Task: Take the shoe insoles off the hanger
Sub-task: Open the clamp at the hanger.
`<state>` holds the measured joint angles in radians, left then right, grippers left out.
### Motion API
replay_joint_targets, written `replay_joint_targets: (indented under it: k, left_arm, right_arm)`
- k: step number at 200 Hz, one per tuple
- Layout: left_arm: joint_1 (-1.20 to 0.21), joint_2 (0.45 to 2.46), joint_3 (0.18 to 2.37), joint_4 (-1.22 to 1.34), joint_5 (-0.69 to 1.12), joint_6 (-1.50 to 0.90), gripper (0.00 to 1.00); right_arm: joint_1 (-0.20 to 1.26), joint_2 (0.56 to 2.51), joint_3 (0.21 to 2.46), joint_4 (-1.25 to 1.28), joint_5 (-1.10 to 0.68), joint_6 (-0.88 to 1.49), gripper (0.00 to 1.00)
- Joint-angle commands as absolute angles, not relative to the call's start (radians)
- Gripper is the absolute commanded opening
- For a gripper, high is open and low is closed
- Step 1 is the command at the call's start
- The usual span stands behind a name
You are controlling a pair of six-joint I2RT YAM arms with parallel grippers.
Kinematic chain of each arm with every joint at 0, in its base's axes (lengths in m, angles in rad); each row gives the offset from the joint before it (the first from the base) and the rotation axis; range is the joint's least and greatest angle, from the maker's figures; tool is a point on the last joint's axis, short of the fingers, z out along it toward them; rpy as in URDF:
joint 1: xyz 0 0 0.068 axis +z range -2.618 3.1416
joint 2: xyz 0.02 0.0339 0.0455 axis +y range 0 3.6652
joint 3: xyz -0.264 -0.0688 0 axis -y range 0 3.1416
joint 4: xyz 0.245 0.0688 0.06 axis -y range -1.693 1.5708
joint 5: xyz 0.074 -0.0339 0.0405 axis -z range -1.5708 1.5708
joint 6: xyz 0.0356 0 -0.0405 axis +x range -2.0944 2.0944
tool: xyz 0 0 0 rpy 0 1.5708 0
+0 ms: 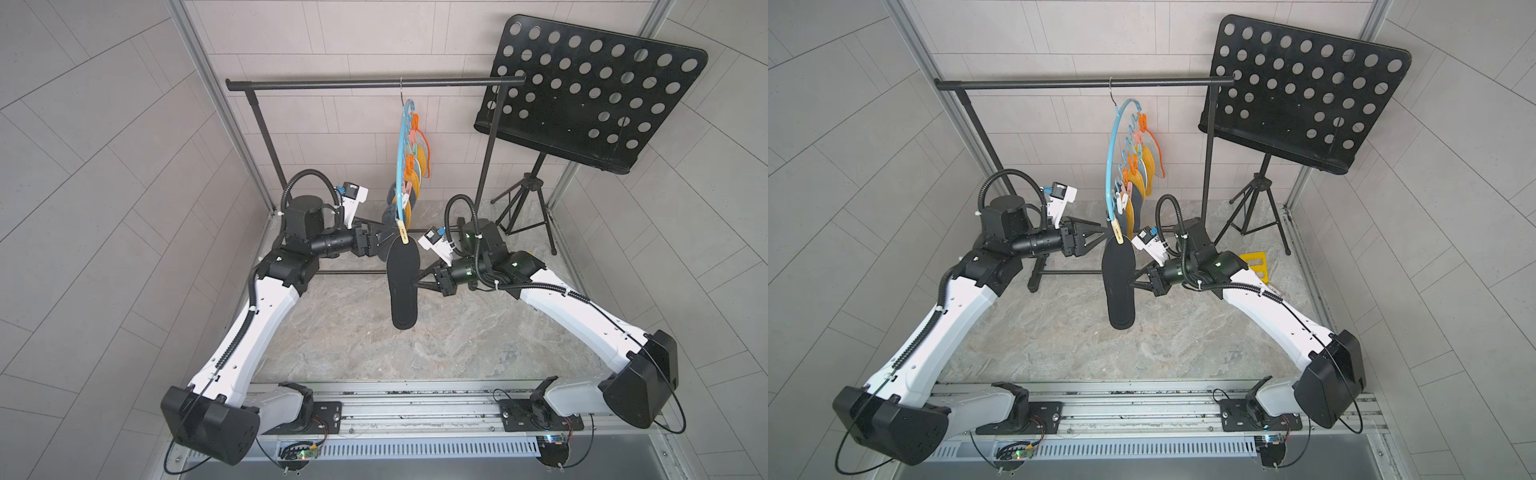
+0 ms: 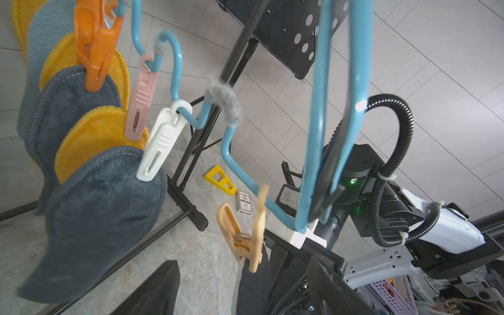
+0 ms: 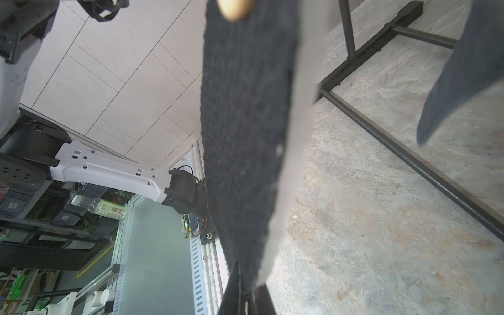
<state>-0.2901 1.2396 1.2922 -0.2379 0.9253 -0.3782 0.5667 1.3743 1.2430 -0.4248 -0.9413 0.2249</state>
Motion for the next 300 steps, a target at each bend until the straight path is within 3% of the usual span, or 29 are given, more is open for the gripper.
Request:
replay_joint_targets:
  k: [1, 59, 119, 149, 180, 223, 254, 300]
  left_arm:
    - [-0.302, 1.266, 1.318, -0.219, 0.974, -0.349, 0.81]
    - [-0.311, 1.316, 1.333, -0.113, 1.037, -0.432, 0.77]
    - [-0.339, 1.366, 1.371, -0.058, 1.030, -0.498, 0.63]
    - [-0.342, 1.374, 1.381, -0.064, 1.019, -0.498, 0.50]
    - [-0.341, 1.364, 1.377, -0.083, 0.984, -0.483, 0.22]
    - [-0.341, 1.360, 1.420, -0.167, 0.889, -0.449, 0.00]
    - [-0.341, 1.379, 1.459, -0.247, 0.837, -0.418, 0.00]
    - [-0.342, 1.388, 1.471, -0.276, 0.812, -0.417, 0.00]
  right_arm:
    - [0.568, 1.353, 1.263, -0.450, -0.971, 0.201, 0.00]
    - [0.570, 1.351, 1.272, -0.459, -0.977, 0.201, 0.00]
    - [0.575, 1.344, 1.269, -0.465, -0.977, 0.200, 0.00]
    - [0.575, 1.344, 1.262, -0.466, -0.980, 0.198, 0.00]
    - [0.577, 1.342, 1.259, -0.463, -0.974, 0.198, 0.00]
    - [0.577, 1.325, 1.222, -0.494, -0.894, 0.197, 0.00]
    - [0.577, 1.268, 1.097, -0.472, -0.830, 0.288, 0.00]
    - [0.676, 1.232, 0.792, -0.141, -0.646, 0.697, 0.00]
